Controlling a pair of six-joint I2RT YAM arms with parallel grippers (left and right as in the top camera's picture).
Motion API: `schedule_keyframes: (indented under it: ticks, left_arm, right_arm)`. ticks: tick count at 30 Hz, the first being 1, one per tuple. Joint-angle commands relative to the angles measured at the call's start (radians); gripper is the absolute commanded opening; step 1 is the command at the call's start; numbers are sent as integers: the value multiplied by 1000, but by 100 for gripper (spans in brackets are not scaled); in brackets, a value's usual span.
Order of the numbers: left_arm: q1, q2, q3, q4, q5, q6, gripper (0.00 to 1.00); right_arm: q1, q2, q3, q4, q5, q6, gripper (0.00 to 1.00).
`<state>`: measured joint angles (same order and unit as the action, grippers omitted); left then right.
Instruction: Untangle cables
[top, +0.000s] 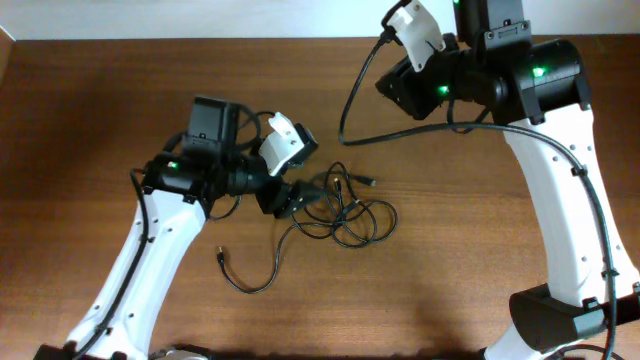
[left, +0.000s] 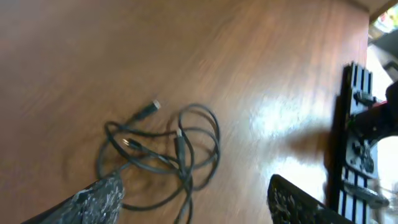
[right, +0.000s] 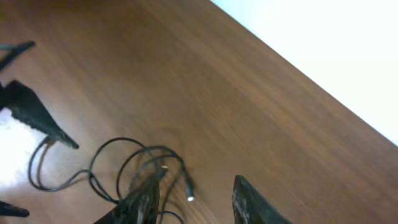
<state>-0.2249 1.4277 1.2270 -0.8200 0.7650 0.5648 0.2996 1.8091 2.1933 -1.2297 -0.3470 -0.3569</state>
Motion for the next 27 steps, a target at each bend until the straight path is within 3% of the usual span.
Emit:
schedule_keyframes:
  ticks: [1,8,12,13,14,15,18,22,27]
  left_arm:
    - [-52,81,-79,-5,-58,46,76]
    - [-144,258,-132,19,-447,59,82]
    - [-190,352,-132,44,-484,150,82]
    - [-193,378,-132,70,-493,151,68]
    - [-193,390,-132,83,-492,150,27]
    - [-195,398,-132,99,-492,146,0]
    - [-192,383,-82,162,-492,-19,0]
    - [-187,262,145,149,-492,-160,0]
    - [-185,-14,302,153,-515,-194,5]
  right_arm:
    - [-37,-19,10,0,42,-5,37]
    - [-72,-19,10,-22,13,-5,37]
    - [-72,-19,10,-28,10,-5,38]
    - [-72,-19,10,-28,11,-5,38]
    - [-72,-19,10,-28,11,-5,38]
    - [-72,-19,10,-27,11,-5,38]
    - [-72,-19,10,-28,11,-5,38]
    - [-72,-18,4,-50,12,-6,39]
    - [-87,27,4,-122,27,-13,39]
